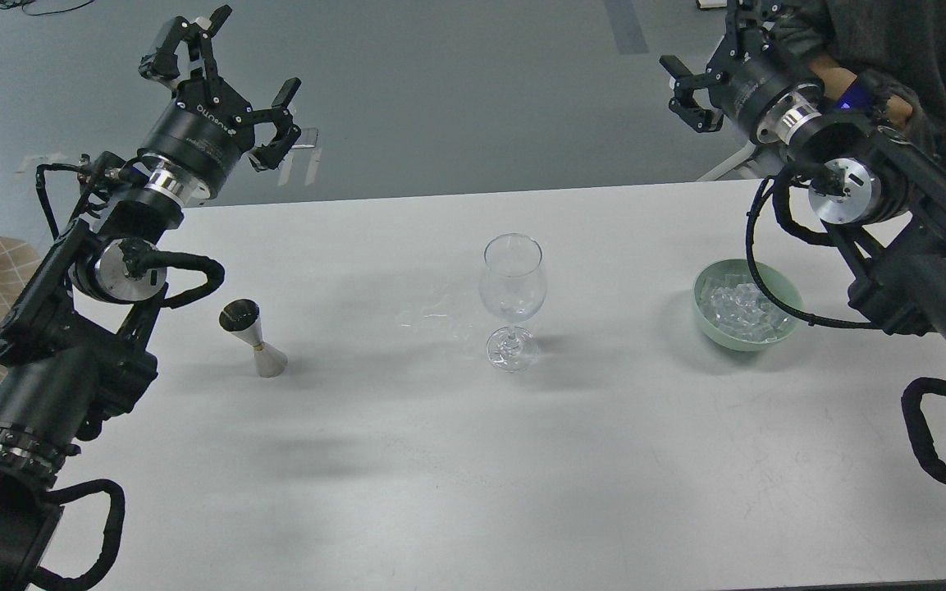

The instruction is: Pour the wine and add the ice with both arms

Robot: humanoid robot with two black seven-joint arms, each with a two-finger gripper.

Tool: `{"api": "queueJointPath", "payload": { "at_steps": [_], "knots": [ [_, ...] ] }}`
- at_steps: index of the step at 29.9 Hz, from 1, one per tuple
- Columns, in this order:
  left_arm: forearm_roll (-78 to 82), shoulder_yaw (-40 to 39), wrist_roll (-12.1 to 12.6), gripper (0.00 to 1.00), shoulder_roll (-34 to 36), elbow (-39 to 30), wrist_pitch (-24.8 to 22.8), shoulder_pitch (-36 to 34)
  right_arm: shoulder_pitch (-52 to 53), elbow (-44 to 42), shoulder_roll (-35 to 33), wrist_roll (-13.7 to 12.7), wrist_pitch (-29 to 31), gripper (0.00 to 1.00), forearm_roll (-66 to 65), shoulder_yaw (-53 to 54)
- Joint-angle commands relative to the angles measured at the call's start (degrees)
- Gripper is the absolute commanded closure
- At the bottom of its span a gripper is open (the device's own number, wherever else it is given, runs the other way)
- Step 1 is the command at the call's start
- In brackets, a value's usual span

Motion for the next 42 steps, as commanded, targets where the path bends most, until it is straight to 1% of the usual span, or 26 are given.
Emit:
{"api": "queueJointPath", "payload": {
  "at_steps": [1, 3, 7, 10, 11, 13, 14, 17, 22, 25, 36, 38, 39, 40, 42],
  "knots": [
    [-0.2, -0.1, -0.1, 0.03, 0.1, -1.2, 2.9, 0.0, -0.1, 0.3, -0.2, 0.4, 0.1, 0.0, 0.1, 0.0],
    [-0.2, -0.1, -0.2, 0.03, 0.1, -1.5, 3.7, 0.0, -0.3, 0.6, -0.2, 0.5, 0.1, 0.0, 0.1, -0.1],
    [-0.2, 0.9, -0.5, 0.02, -0.3, -1.6, 3.2, 0.0, -0.7, 1.5, -0.3, 0.6, 0.6, 0.0, 0.1, 0.0],
    [-0.2, 0.7, -0.2, 0.01, -0.4, -1.6, 0.7, 0.9, -1.1, 1.9, -0.5, 1.5, 1.0, 0.0, 0.1, -0.1],
    [-0.2, 0.5, -0.2, 0.01, -0.3, -1.7, -0.5, 1.3, -1.2, 2.0, -0.5, 2.6, 1.4, 0.0, 0.1, -0.1],
    [-0.2, 0.2, -0.2, 0.01, -0.3, -1.7, -0.6, 1.5, -1.6, 2.1, -1.2, 3.6, 3.2, 0.0, 0.1, -0.2],
    [-0.3, 0.1, -0.2, 0.01, -0.2, -1.7, -0.6, 1.5, -1.7, 2.1, -1.9, 3.7, 4.9, 0.0, 0.1, -0.3],
    [-0.3, -0.1, 0.2, 0.01, -0.2, -1.8, -0.5, 1.5, -1.9, 2.1, -2.4, 3.8, 6.3, 0.0, 0.1, -0.2],
    [-0.3, -0.2, 0.7, 0.01, -0.5, -2.0, -0.5, 1.5, -1.9, 2.2, -2.4, 3.7, 4.9, 0.0, 0.0, -0.3],
    [-0.3, -0.2, 1.6, 0.01, -0.8, -2.2, -0.5, 1.5, -1.9, 2.1, -2.4, 3.7, 4.5, 0.0, -0.1, -0.4],
    [-0.4, -0.3, 1.6, 0.01, -0.7, -2.2, -2.1, 1.5, -2.1, 3.2, -2.5, 3.7, 3.2, 0.0, -0.2, -0.4],
    [-0.4, -0.3, 1.9, 0.01, -0.6, -2.2, -2.1, 1.5, -2.1, 3.3, -2.6, 3.7, 3.1, 0.0, -0.2, -0.3],
    [-0.4, -0.3, 3.0, 0.01, -0.6, -2.3, -2.6, 1.5, -2.1, 3.3, -2.6, 3.6, 2.9, 0.0, -0.2, -0.3],
    [-0.4, -0.3, 4.5, 0.01, -0.6, -2.3, -3.2, 1.5, -2.0, 3.3, -2.6, 3.7, 2.8, 0.0, -0.2, -0.4],
    [-0.7, -0.4, 5.8, 0.01, -0.6, -2.3, -3.2, 1.5, -2.0, 3.3, -2.6, 3.6, 2.6, 0.0, -0.2, -0.4]
  ]
}}
